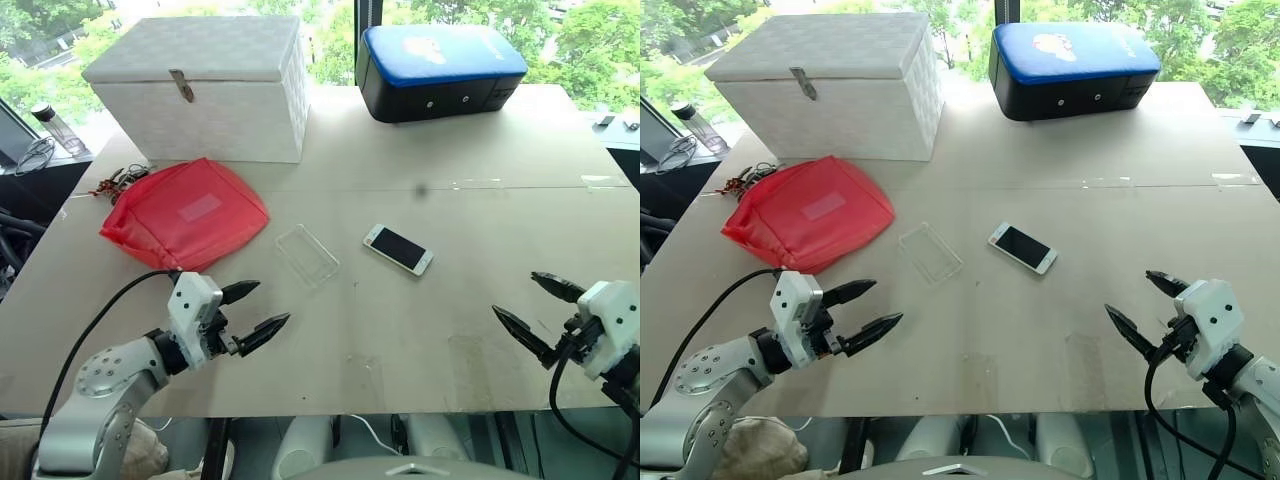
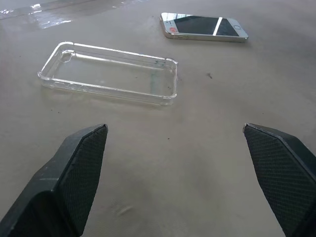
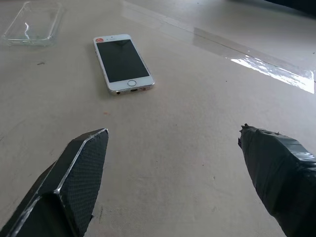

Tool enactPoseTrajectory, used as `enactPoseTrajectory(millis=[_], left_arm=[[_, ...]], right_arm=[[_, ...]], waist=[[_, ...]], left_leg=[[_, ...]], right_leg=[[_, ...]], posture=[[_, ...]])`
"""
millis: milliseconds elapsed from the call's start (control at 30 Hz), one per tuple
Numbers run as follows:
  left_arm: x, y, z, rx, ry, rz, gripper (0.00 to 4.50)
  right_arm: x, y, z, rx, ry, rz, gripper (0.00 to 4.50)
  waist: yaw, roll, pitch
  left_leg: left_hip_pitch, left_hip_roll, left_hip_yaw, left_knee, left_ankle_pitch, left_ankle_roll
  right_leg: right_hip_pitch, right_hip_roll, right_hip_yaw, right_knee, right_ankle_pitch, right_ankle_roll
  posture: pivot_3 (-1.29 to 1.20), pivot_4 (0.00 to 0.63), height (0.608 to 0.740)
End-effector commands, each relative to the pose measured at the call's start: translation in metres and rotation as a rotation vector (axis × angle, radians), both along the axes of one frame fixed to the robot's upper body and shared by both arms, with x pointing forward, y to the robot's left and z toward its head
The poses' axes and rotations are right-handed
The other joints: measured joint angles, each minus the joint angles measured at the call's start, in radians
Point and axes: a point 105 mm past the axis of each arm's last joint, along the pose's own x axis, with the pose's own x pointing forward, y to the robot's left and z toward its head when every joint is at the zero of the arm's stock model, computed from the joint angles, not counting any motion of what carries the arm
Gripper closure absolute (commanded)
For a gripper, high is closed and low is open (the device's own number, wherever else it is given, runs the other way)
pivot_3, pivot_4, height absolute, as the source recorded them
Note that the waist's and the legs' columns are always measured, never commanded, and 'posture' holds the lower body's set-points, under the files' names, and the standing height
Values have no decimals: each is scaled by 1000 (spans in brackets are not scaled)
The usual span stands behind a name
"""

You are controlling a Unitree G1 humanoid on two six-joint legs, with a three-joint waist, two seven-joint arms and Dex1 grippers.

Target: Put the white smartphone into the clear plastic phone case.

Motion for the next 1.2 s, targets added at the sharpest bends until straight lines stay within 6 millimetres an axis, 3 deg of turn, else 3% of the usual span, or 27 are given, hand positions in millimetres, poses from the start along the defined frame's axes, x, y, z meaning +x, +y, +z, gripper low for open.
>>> enactPoseTrajectory(millis=[33,133,267,433,633,967,1200], left_arm=[[12,6,6,20,-51,43,21],[34,15,13,58,-128,115,21],[47,25,13,120,-128,169,21],[50,8,18,153,-146,-16,21],[59,6,21,174,-150,-104,21],[68,4,15,285,-108,-361,21],[94,-3,20,370,-122,-505,21]], right_arm=[[-5,20,13,21,-76,88,0],[-14,48,28,70,-143,225,0],[-13,56,28,61,-134,281,0],[-3,63,26,65,-97,288,0],[-3,66,26,66,-95,301,0],[-14,67,18,68,-77,315,0],[-30,68,21,79,-93,360,0]], waist=[[0,0,0],[2,1,0],[-4,-1,0],[-1,-1,0],[0,-1,0],[-1,-1,0],[-1,-1,1]], left_leg=[[0,0,0,0,0,0],[1,0,-2,0,0,0],[0,0,-1,0,0,0],[0,0,0,0,2,-3],[0,0,-1,0,2,-3],[-1,-1,-2,0,1,-2],[-2,-1,-2,1,1,-2]], right_leg=[[0,0,0,0,0,0],[0,0,-3,1,0,0],[1,0,-1,0,0,0],[0,0,-1,-1,0,0],[0,0,-1,-1,0,0],[0,0,-3,-1,0,0],[-1,1,-7,0,0,0]], posture=[[0,150,740],[0,150,740],[0,150,740],[0,150,740],[0,150,740],[0,150,740],[0,150,740]])
